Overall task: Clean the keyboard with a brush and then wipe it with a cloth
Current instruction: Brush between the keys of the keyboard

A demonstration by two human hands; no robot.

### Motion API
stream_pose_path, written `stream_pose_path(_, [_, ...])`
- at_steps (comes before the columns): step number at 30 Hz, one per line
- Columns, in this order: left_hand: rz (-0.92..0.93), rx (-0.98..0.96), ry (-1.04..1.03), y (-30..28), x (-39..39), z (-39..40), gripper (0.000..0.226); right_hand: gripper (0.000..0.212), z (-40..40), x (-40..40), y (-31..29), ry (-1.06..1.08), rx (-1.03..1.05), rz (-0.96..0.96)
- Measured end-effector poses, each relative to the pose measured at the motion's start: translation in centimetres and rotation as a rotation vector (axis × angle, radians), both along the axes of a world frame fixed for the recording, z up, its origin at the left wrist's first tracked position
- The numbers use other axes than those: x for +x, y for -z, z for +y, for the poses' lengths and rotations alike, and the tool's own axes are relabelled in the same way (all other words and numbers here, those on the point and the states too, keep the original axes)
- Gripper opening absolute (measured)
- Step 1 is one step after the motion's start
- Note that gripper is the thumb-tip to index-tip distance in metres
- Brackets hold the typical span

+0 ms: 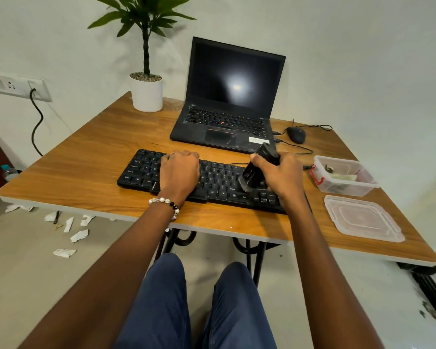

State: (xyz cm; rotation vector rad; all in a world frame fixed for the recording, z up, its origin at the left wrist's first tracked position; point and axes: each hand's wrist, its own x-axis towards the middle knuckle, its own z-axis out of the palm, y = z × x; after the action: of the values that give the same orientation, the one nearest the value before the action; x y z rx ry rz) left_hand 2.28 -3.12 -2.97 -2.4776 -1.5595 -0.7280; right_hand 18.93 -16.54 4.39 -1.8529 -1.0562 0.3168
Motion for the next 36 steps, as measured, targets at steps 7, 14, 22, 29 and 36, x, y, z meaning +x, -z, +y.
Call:
stream_pose_path(7, [-0.102,0.058,0.172,-0.8,0.2,-1.3,0.025,0.020,-1.2,1.8,-0.1,0.011,-0.044,0.125])
stream_pose_path(14, [-0.001,-0.357,0.517,-2.6,2.9,-2.6,0.080,0.021,0.5,3.8,0.0,0.207,0.173,0.217])
stream_pose_path(22, [0.291,-0.628,0.520,-3.2,3.4,-1.2,0.136,0.028,5.2,3.5,0.9,0.023,0.071,0.205])
stream_pose_path(29, [0.263,-0.565,0.506,-2.7,3.4,-1.5,0.141,0.035,6.8,4.3,0.5,0.112,-0.100,-0.257])
stream_pose_path(36, [0.249,-0.544,0.521,-2.5,3.3,-1.5,0.143,0.039,5.8,5.4,1.7,0.185,-0.094,-0.177])
